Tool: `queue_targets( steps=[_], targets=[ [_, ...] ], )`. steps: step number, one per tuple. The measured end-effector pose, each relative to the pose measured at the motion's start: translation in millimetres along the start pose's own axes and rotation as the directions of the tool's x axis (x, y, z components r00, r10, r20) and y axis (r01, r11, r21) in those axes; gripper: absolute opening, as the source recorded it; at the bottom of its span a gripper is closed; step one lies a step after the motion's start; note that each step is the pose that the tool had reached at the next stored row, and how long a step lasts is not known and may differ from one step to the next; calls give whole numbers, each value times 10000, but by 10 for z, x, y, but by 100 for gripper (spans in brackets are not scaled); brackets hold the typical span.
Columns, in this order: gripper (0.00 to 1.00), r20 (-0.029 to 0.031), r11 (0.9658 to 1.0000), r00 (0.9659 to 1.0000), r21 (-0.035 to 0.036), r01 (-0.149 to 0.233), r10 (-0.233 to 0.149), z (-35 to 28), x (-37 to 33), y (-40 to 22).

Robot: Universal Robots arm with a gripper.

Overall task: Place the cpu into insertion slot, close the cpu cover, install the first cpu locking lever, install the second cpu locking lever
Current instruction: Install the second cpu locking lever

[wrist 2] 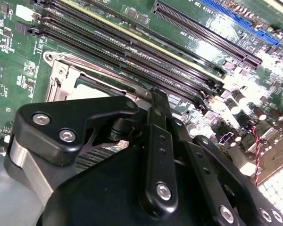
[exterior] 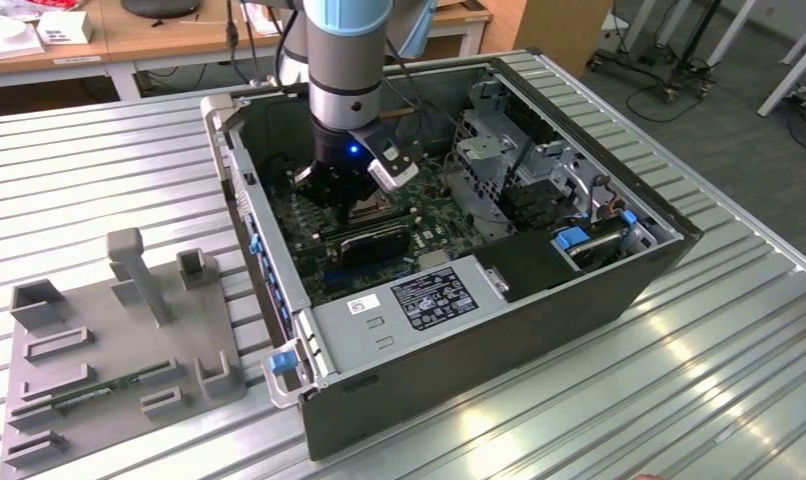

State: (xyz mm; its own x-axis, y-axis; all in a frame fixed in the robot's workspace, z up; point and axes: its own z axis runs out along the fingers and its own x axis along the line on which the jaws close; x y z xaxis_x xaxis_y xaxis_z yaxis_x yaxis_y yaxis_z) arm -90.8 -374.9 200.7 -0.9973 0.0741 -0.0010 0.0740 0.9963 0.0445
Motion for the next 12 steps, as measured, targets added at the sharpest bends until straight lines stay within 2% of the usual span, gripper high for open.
queue_targets(
  steps=[1, 4, 10, 12],
  targets=[
    [11, 9, 10000, 10000, -29, 0, 0, 0, 1, 0],
    [11, 11, 10000, 10000, -46, -1, 1, 0, 2, 0],
    [11, 20, 9999, 10000, -136, 1, 0, 0, 4, -14],
    [11, 26, 9998, 10000, -186, 1, -1, -1, 8, -24]
  ],
)
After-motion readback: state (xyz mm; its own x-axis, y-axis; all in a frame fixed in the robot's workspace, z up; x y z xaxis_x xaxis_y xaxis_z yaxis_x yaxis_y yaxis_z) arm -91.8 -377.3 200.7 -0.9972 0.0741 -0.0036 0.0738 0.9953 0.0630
